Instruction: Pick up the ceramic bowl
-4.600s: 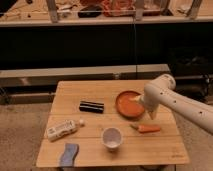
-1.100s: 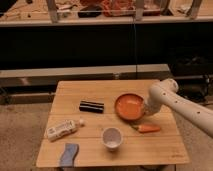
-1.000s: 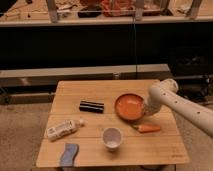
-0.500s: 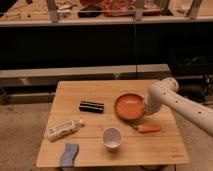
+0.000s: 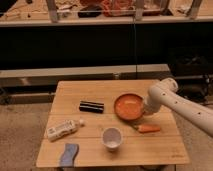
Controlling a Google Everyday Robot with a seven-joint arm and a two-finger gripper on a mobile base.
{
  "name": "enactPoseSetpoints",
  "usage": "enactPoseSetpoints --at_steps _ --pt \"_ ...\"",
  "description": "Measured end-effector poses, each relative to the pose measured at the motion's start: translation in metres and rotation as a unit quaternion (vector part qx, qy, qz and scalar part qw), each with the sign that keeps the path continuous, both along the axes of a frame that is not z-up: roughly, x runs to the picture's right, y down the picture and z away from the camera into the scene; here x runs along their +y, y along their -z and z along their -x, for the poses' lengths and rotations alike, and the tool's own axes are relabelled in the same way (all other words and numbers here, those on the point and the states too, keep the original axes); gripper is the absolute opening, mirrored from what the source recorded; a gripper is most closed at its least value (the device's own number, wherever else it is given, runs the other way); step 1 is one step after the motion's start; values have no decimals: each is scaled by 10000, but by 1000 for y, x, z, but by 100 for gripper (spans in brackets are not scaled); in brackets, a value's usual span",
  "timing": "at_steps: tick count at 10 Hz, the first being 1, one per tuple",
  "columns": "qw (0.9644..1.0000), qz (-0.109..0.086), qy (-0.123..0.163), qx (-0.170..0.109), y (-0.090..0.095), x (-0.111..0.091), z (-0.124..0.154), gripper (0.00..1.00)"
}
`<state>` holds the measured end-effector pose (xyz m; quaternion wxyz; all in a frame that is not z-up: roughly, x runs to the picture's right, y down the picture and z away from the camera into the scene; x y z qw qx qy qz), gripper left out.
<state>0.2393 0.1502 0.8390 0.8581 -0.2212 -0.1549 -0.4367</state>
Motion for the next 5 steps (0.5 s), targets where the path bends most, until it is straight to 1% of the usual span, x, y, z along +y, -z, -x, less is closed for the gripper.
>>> enactPoseSetpoints --at_steps 5 --pt "10000 -44 46 -49 -1 0 2 1"
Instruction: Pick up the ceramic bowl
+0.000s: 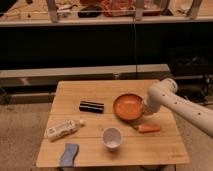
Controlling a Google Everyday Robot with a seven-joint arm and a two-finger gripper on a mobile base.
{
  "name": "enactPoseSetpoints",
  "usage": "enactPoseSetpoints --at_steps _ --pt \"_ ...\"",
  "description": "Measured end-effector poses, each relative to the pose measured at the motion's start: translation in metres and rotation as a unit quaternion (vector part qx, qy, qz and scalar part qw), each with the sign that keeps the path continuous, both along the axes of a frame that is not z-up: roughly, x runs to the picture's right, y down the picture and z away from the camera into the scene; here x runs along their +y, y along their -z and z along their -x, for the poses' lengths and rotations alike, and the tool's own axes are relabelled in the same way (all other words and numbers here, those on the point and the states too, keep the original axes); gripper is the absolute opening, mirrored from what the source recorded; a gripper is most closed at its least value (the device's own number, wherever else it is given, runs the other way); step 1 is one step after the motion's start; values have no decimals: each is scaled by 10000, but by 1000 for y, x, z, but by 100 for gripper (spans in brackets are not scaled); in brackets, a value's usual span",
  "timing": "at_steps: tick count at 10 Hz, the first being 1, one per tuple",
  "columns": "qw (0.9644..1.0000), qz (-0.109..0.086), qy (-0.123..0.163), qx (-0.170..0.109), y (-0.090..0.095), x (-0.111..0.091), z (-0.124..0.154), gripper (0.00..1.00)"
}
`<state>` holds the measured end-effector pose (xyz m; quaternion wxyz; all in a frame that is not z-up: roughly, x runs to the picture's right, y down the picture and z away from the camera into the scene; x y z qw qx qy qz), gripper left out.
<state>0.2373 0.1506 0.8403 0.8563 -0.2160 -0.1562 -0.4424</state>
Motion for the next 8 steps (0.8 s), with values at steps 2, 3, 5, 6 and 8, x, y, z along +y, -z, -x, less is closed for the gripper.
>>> enactPoseSetpoints --at_steps 2,3,5,6,8 --pt "10000 -13 19 -14 -1 1 0 1" --pt "10000 -28 32 -27 -1 1 1 1" --pt "10000 -46 44 -38 -1 1 1 1" --pt "10000 -57 51 -44 -1 1 1 1" --pt "9999 -74 68 -60 -2 1 1 1"
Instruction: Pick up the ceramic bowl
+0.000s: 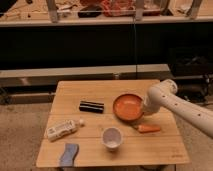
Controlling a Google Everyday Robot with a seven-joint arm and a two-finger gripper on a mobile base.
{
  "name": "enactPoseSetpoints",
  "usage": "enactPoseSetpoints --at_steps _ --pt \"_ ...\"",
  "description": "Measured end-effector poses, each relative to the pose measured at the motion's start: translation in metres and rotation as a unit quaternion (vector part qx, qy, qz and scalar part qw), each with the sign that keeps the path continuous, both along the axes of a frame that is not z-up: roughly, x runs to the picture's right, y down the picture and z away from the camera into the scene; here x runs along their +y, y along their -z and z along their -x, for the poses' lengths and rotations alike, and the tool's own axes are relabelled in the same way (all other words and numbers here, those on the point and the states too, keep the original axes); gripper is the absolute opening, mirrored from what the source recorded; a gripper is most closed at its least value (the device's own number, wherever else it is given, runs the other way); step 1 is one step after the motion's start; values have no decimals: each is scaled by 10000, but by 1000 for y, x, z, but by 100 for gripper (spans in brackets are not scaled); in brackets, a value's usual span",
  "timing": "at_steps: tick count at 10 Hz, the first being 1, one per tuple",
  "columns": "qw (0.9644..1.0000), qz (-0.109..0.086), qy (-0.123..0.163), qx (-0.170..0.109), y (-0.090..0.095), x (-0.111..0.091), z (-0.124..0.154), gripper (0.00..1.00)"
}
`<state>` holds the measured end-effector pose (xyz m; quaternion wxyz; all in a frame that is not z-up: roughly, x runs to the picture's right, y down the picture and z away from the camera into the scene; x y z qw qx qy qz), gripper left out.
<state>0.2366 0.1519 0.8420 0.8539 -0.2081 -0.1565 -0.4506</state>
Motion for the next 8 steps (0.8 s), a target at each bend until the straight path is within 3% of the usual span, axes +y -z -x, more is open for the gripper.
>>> enactPoseSetpoints --at_steps 8 --pt "10000 -36 21 -69 -2 1 -1 1"
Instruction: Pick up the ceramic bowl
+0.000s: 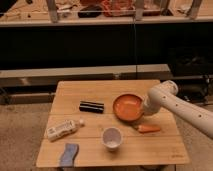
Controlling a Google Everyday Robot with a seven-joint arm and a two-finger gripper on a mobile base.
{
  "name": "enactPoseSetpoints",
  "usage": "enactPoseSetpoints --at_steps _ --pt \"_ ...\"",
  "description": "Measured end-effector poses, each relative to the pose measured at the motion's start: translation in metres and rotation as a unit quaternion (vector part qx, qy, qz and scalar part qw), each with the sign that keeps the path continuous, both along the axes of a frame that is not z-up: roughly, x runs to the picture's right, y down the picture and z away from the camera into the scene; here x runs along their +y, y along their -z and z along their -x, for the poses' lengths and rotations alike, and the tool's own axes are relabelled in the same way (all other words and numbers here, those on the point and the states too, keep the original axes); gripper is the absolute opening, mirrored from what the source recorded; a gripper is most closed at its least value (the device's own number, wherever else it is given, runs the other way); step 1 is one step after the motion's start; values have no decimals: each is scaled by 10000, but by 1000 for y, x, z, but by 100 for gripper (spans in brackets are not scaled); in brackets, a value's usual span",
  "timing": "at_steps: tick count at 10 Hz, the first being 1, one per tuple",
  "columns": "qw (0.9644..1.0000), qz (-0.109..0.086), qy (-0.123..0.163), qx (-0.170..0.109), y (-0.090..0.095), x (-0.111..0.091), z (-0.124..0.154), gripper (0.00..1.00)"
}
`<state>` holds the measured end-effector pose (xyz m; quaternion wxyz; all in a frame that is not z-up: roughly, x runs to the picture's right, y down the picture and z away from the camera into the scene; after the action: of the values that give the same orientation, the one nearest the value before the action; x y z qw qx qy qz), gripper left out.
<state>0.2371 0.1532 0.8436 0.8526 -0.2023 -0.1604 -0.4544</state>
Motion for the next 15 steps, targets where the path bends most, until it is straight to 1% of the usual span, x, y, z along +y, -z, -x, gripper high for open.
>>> enactPoseSetpoints --at_steps 15 --pt "9998 -63 121 -163 -1 1 2 1"
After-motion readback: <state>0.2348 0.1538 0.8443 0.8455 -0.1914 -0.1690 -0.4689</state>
